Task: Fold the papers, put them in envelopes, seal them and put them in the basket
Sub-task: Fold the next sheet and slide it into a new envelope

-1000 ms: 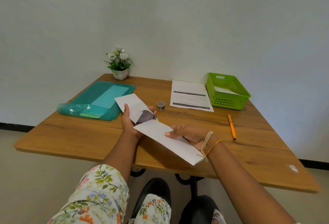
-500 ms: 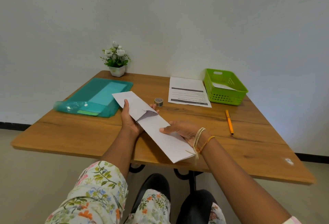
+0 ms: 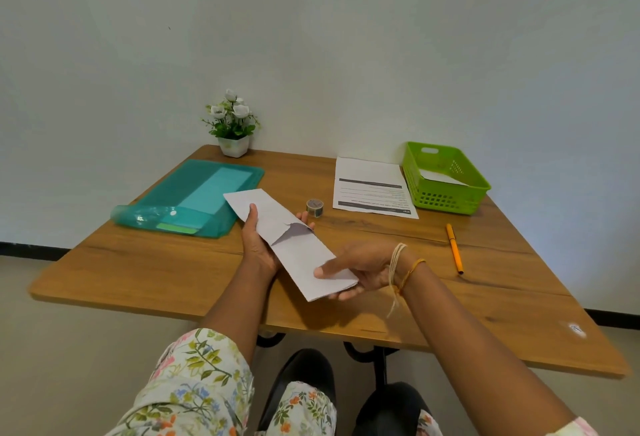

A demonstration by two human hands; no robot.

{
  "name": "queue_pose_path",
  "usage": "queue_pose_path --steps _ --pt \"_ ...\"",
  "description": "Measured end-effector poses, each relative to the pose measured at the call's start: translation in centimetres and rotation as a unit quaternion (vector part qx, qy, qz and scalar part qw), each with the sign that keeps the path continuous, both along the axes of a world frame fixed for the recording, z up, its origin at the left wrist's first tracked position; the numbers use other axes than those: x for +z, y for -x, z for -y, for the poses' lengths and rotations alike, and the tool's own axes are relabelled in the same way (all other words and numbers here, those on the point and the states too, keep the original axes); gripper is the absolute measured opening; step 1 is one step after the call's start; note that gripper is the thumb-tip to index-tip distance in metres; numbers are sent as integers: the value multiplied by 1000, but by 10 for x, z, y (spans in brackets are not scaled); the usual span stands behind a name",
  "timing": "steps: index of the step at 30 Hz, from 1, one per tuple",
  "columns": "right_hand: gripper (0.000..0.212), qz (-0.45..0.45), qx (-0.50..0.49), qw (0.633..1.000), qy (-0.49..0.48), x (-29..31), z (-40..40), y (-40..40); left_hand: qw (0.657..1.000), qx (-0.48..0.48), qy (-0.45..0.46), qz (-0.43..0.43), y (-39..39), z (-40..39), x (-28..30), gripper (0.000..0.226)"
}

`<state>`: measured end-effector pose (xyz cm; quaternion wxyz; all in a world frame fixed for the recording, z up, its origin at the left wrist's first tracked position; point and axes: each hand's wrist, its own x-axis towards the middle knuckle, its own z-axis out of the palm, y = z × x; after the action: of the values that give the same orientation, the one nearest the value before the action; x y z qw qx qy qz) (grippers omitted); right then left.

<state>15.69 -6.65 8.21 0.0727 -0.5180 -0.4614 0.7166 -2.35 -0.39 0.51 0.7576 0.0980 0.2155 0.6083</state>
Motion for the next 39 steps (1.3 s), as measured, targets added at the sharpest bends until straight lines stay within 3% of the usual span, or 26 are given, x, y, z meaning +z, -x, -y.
queue_pose_path --steps 4,9,12,15,19,21,24,26,28,30,31,33,35,39 --pt "16 -57 -192 979 -32 -4 -11 17 1000 0 -6 3 -3 -1 1 69" --pt "23 -93 -363 921 -104 -22 -11 58 1000 0 -2 0 -1 -3 -2 72" --pt "14 -218 -375 898 -74 -16 -3 54 1000 24 7 15 1 -3 -2 74" --pt "27 -245 -348 903 -67 -12 -3 42 999 34 18 34 2 -3 -1 77" --pt "32 -165 -365 908 -122 -17 -6 46 999 19 5 27 -2 -1 2 65" --pt "39 -56 -356 913 -190 -27 -12 53 1000 1 3 22 -2 0 2 64" --pt "40 175 -317 857 -368 -41 -21 57 1000 -19 -1 4 -4 2 4 60" --pt "42 233 -297 832 -407 -45 -23 57 1000 -14 -3 3 -5 4 6 54" --pt "41 204 -308 860 -353 -47 -23 57 1000 -17 10 5 -4 6 6 50" --pt "29 57 -340 912 -221 -43 -24 56 999 -27 22 -15 -5 7 8 52" --pt "19 -37 -357 921 -154 -41 -24 54 999 -35 24 -34 -7 8 9 52" --pt "15 -155 -406 896 -87 -38 -26 47 995 -37 35 -85 -13 10 12 47" --pt "22 -138 -443 881 -94 -38 -33 34 990 -37 42 -128 -20 12 15 46" --pt "24 -10 -412 906 -98 -41 -41 4 952 12 99 -288 -35 19 25 44"
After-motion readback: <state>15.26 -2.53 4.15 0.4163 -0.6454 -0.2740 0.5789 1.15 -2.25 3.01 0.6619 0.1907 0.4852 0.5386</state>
